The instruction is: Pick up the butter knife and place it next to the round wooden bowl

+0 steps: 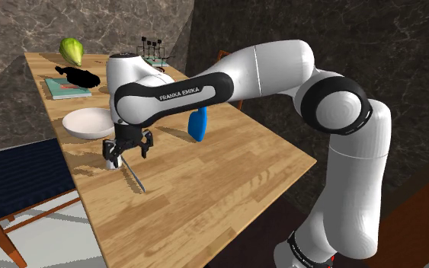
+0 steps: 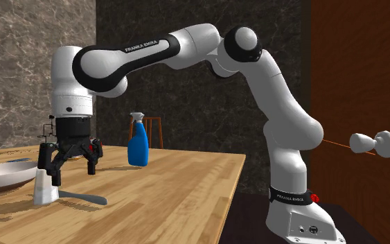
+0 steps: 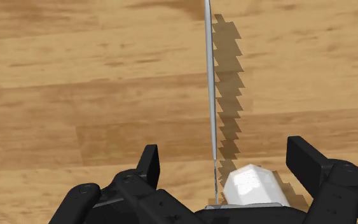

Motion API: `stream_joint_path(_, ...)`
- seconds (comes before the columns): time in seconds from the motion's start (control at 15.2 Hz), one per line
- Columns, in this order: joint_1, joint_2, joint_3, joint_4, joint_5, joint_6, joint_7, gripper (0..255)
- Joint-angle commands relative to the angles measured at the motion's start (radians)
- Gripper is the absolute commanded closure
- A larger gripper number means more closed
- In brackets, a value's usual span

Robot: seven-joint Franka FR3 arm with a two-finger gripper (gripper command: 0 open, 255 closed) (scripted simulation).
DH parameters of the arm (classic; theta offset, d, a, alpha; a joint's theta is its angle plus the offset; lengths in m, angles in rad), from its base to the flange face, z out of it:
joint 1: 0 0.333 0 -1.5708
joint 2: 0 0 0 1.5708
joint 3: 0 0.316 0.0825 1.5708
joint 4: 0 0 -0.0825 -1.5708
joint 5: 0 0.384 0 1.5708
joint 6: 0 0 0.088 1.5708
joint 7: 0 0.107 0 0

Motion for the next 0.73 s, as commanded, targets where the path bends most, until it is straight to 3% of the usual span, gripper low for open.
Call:
stream_joint_path(0.0,-0.001,-0.014,0.002,0.033,0.005,-0.046,-0.004,0)
stream_joint_path(0.13,-0.002,-0.027,0.004,0.075,0.01,-0.101,-0.007,0)
stream_joint_path(0.66,-0.002,-0.027,0.004,0.075,0.01,-0.101,-0.007,0)
